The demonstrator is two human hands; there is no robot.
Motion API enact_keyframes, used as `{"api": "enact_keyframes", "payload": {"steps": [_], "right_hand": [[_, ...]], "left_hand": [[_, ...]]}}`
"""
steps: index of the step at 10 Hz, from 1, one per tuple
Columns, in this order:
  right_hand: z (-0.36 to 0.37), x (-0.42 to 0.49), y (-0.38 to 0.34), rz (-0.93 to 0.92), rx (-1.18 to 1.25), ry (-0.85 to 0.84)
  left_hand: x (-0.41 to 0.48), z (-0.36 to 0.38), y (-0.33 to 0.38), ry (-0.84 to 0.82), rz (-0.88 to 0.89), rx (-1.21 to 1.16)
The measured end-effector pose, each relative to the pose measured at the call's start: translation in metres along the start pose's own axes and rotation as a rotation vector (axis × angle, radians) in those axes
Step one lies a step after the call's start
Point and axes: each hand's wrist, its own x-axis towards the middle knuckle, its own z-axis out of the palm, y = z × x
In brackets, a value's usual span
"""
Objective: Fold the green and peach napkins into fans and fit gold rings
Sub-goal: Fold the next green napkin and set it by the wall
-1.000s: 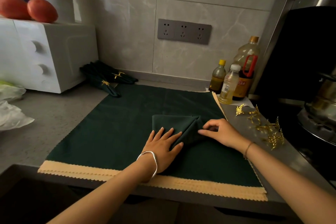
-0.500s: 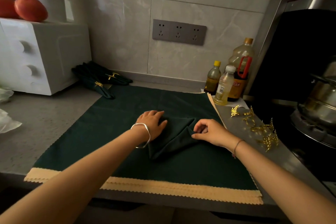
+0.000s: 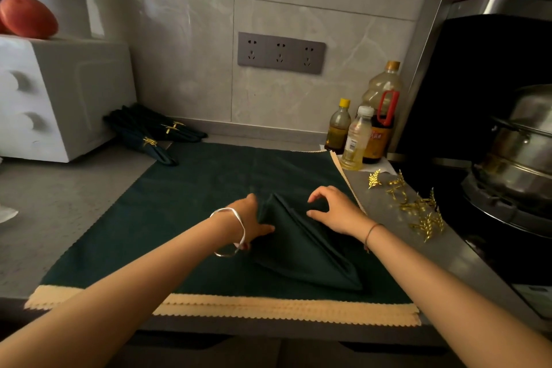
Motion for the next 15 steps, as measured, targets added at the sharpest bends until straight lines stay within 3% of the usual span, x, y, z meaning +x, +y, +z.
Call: {"api": "enact_keyframes", "payload": {"steps": [1, 2, 3, 4, 5, 6, 9, 11, 13, 15], "right_hand": [[0.010, -0.004, 0.000, 0.026, -0.012, 0.002], [0.021, -0.009, -0.002, 0.035, -0.044, 0.025], [0.029, -0.015, -0.003, -0.006, -0.122, 0.117], [0.032, -0.018, -0.005, -0.057, -0.186, 0.208], [0.031, -0.023, -0.008, -0.098, -0.221, 0.297], [0.027, -0.033, -0.009, -0.180, -0.157, 0.325], [0.012, -0.106, 0.017, -0.252, 0.057, -0.015], [0.005, -0.141, 0.036, -0.241, 0.078, -0.023], [-0.004, -0.141, 0.026, -0.280, -0.066, -0.030], [-0.009, -0.136, 0.009, -0.344, -0.329, -0.018]], "left_hand": [[-0.009, 0.004, 0.007, -0.203, -0.014, -0.123], [-0.012, 0.004, 0.013, -0.162, -0.013, 0.084], [-0.005, 0.010, 0.015, 0.199, 0.210, 0.458], [0.007, 0.022, 0.013, 0.188, 0.489, 0.485], [0.020, 0.039, 0.001, 0.031, 0.449, 0.495], [0.026, 0.048, -0.007, 0.027, 0.432, 0.470], [0.022, 0.048, -0.006, 0.025, 0.432, 0.449], [0.021, 0.048, -0.008, 0.020, 0.435, 0.428], [0.002, 0.036, -0.016, 0.027, 0.446, 0.394], [-0.041, 0.023, -0.023, 0.014, 0.623, 0.478]]}}
